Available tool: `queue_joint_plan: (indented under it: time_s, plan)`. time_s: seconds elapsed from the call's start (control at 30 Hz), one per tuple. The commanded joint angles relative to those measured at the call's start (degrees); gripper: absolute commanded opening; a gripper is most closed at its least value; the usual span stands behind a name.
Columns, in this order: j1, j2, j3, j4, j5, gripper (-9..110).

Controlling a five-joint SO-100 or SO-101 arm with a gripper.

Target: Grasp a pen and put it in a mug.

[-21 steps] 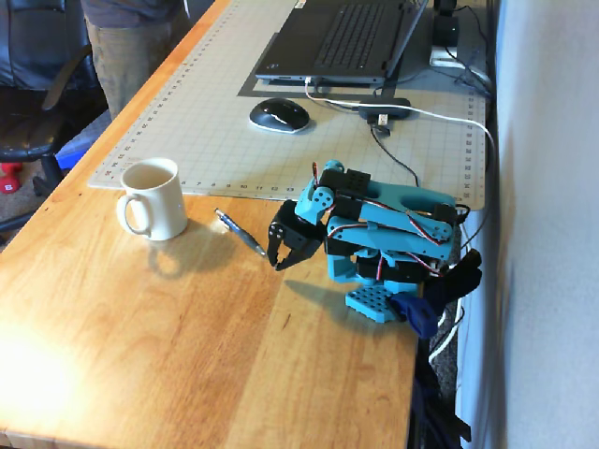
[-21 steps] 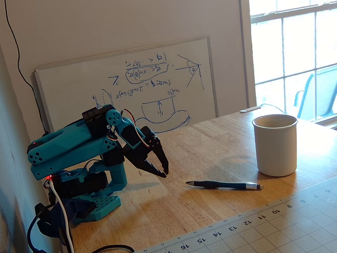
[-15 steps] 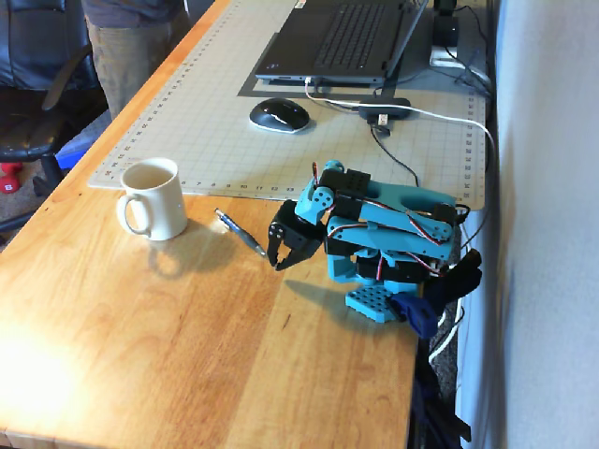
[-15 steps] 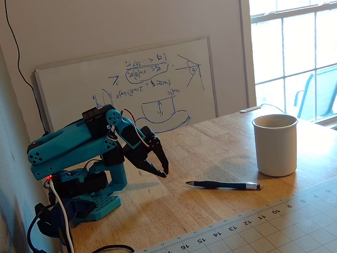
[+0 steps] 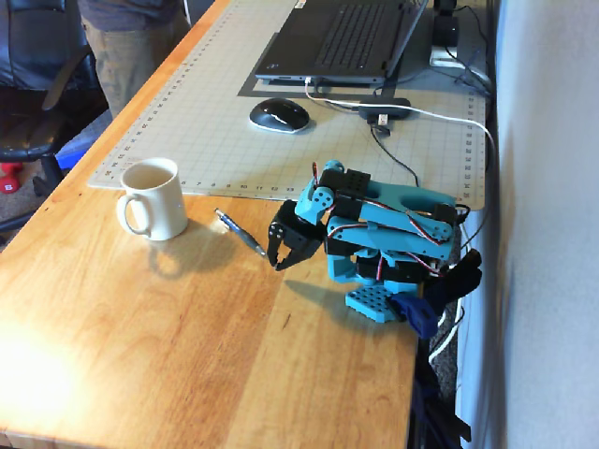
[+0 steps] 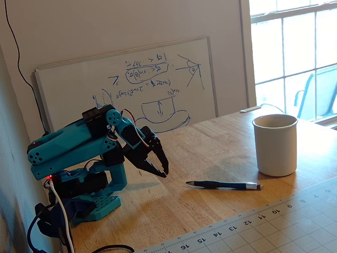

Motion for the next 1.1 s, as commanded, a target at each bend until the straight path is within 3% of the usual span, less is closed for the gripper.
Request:
queue_joint_plan:
  time_s: [0.0, 0.3, 0.57, 1.07]
  plan:
    - [-1.41, 1.41, -0.79, 0.18, 0.18, 0]
    - [-10.90, 1.41, -0.79, 0.18, 0.35, 0]
    - [-5.36, -7.91, -9.40, -0.53, 2.11, 0]
    - [4.75, -43.24, -38.06, -17.05, 47.46, 0]
